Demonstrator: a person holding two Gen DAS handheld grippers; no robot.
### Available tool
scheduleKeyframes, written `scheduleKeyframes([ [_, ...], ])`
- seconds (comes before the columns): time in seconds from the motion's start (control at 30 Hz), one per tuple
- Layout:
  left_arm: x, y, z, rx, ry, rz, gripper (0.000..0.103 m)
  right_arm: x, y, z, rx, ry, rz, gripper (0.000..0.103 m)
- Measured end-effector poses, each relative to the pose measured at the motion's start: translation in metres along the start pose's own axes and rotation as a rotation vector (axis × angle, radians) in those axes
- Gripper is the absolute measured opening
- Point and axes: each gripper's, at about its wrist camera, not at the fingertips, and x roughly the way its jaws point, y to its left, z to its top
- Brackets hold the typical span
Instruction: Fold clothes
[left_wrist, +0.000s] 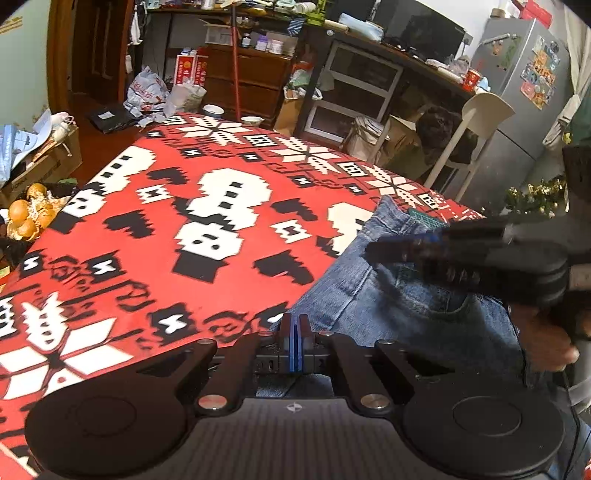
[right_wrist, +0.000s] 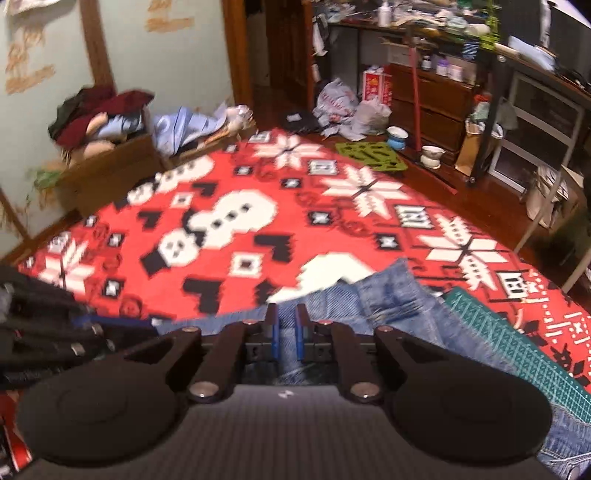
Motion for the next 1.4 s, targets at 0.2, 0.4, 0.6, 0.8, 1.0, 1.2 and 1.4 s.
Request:
scheduleKeyframes([
  [0.2,-0.013,0.007,-0.008,0.018,0.013,0.018,0.004,0.014,0.004,0.005,0.034,0.005,-0.034,0.009],
  [0.4,-0.031,0.018,-0.022,0.049,0.019,0.039,0.004,-0.001,0.021,0.007,0.014,0.005,0.014,0.011],
  [0.6,-0.046,0.029,-0.034,0.042,0.024,0.05,0.004,-0.006,0.059,-0.003,0.004,0.041,0.119,0.011],
  [0.8,-0.054,0.032,-0.04,0.048,0.02,0.057,0.004,-0.004,0.091,-0.015,-0.015,0.043,0.173,0.018],
  [1.0,-0.053,0.032,-0.039,0.035,0.02,0.058,0.004,-0.004,0.098,-0.018,-0.088,0.026,0.151,0.016],
  [1.2,-0.054,0.036,-0.04,0.024,0.018,0.038,0.004,-0.002,0.053,-0.01,-0.1,0.015,0.03,0.014],
  [1.4,-0.054,0.036,-0.041,0.02,0.014,0.032,0.004,0.008,0.005,-0.001,-0.039,-0.003,-0.052,0.017],
])
